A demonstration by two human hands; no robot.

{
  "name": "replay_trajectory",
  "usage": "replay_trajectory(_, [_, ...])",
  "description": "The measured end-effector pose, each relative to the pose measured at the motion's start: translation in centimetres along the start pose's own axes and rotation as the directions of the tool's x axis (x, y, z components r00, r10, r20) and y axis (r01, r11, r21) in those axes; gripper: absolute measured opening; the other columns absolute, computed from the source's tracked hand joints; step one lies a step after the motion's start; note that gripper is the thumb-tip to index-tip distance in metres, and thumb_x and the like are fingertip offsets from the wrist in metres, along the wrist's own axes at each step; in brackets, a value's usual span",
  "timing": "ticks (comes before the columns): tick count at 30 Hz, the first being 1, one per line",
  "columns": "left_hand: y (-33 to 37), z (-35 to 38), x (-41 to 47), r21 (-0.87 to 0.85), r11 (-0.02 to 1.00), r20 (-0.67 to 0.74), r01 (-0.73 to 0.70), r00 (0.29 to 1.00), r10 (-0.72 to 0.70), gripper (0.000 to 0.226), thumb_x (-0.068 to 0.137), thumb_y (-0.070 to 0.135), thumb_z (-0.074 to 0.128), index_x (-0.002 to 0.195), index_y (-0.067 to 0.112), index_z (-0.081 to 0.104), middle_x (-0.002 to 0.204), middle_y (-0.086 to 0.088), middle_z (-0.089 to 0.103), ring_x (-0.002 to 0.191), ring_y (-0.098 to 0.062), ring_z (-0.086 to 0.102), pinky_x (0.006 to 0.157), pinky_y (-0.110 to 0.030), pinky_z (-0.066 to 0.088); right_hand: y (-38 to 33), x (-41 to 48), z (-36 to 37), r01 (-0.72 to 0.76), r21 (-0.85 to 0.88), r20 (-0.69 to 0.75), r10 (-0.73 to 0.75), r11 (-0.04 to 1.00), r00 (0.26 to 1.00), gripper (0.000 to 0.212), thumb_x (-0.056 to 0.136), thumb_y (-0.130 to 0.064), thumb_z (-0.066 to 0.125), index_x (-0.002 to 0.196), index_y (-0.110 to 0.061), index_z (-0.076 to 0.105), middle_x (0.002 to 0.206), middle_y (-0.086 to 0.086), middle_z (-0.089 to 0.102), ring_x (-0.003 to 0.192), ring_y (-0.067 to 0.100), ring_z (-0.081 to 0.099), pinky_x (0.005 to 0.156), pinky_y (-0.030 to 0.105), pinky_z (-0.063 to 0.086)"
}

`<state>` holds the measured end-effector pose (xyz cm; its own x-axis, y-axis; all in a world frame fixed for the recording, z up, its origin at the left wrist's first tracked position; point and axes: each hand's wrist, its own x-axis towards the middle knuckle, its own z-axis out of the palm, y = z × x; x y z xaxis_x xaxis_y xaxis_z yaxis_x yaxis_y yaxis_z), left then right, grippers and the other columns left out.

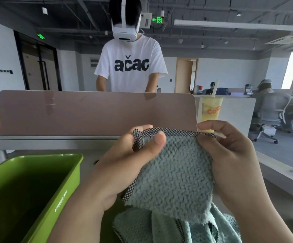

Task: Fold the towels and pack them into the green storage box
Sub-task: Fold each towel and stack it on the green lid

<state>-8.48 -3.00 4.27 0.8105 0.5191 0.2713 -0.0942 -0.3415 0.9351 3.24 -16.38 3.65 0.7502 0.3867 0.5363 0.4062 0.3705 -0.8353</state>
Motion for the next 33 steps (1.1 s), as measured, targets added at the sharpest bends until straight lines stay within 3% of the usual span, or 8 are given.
replay_trajectory(3, [-0.2, -0.1, 0.0, 0.029, 0.999, 0.058, 0.027, 0.998, -0.028, 0.066, 0.053, 0.065, 0.073, 0.109, 0.033, 0.06, 0.098, 0.018, 0.073, 0.097, -0.006, 0.068, 0.093, -0.042, 0.051, 0.0, 0.1, -0.2, 0.005, -0.012, -0.008, -0.005, 1.0, 1.0, 0.014, 0.072, -0.023, 0.059, 0.081, -0.029, 0.068, 0.084, 0.046, 0.051, 0.066, 0.031, 0.045, 0.061, 0.043, 0.032])
replay_trajectory(9, [-1.3, -0.9, 0.7, 0.037, 0.999, -0.009, 0.036, 0.999, -0.036, 0.066, 0.072, 0.065, 0.054, 0.127, 0.03, 0.057, 0.119, 0.014, 0.066, 0.119, -0.01, 0.057, 0.106, -0.048, 0.04, 0.0, 0.4, -0.7, 0.012, -0.032, 0.021, -0.011, 0.999, 1.0, 0.013, 0.075, -0.019, 0.062, 0.083, -0.027, 0.068, 0.082, 0.046, 0.051, 0.067, 0.029, 0.044, 0.063, 0.042, 0.031])
replay_trajectory(12, [-1.2, -0.9, 0.6, 0.19, 0.981, -0.128, -0.036, 0.99, 0.061, 0.06, 0.081, 0.062, 0.043, 0.137, 0.04, 0.041, 0.103, 0.034, 0.054, 0.111, 0.004, 0.051, 0.105, -0.035, 0.038, 0.1, 0.3, -0.5, 0.018, -0.082, 0.076, -0.012, 0.996, 0.997, 0.015, 0.075, -0.022, 0.06, 0.086, -0.03, 0.068, 0.082, 0.045, 0.051, 0.058, 0.04, 0.045, 0.061, 0.042, 0.033])
replay_trajectory(16, [0.4, -0.4, -0.5, 0.487, 0.852, -0.053, -0.192, 0.967, 0.248, 0.076, 0.069, 0.075, 0.038, 0.141, 0.057, 0.018, 0.135, 0.038, 0.037, 0.119, 0.011, 0.038, 0.094, -0.022, 0.032, 0.1, 0.1, -0.1, 0.038, -0.154, 0.181, -0.01, 0.987, 0.983, 0.02, 0.083, -0.014, 0.063, 0.09, -0.033, 0.068, 0.08, 0.038, 0.056, 0.056, 0.047, 0.048, 0.059, 0.042, 0.035])
replay_trajectory(20, [0.6, 0.4, -0.7, 0.594, 0.773, 0.115, -0.223, 0.974, 0.193, 0.057, 0.078, 0.067, 0.048, 0.133, 0.052, 0.042, 0.121, 0.035, 0.055, 0.096, 0.025, 0.042, 0.079, -0.003, 0.034, 0.0, -0.3, 0.3, 0.026, -0.158, 0.32, 0.027, 0.987, 0.947, 0.025, 0.075, -0.021, 0.06, 0.096, -0.033, 0.067, 0.079, 0.032, 0.063, 0.058, 0.036, 0.051, 0.06, 0.041, 0.036])
replay_trajectory(24, [-0.4, 0.2, 0.0, 0.527, 0.817, 0.21, -0.235, 0.967, 0.143, 0.029, 0.087, 0.057, 0.054, 0.102, 0.038, 0.069, 0.094, 0.018, 0.073, 0.086, 0.001, 0.068, 0.081, -0.04, 0.054, 0.2, -0.4, 0.2, -0.006, -0.194, 0.334, 0.072, 0.981, 0.94, 0.027, 0.074, -0.025, 0.059, 0.098, -0.037, 0.066, 0.081, 0.032, 0.061, 0.058, 0.05, 0.049, 0.059, 0.047, 0.039])
replay_trajectory(28, [-0.4, 0.0, 0.2, 0.515, 0.837, 0.097, -0.186, 0.983, 0.159, 0.022, 0.088, 0.048, 0.056, 0.091, 0.032, 0.071, 0.086, 0.02, 0.073, 0.078, 0.006, 0.066, 0.078, -0.036, 0.054, 0.6, -0.2, 0.0, -0.063, -0.21, 0.351, 0.135, 0.976, 0.927, 0.026, 0.071, -0.033, 0.066, 0.097, -0.034, 0.066, 0.08, 0.013, 0.072, 0.067, 0.041, 0.059, 0.072, 0.066, 0.047])
replay_trajectory(33, [-0.6, -1.0, 0.3, 0.406, 0.91, -0.093, -0.079, 0.987, 0.128, 0.036, 0.081, 0.063, 0.046, 0.088, 0.034, 0.067, 0.084, 0.023, 0.071, 0.081, 0.003, 0.065, 0.084, -0.038, 0.052, 1.1, 0.2, -1.2, -0.049, -0.431, 0.396, 0.238, 0.901, 0.887, 0.062, 0.061, -0.06, 0.063, 0.085, -0.003, 0.061, 0.089, 0.03, 0.062, 0.069, 0.018, 0.055, 0.069, 0.044, 0.046])
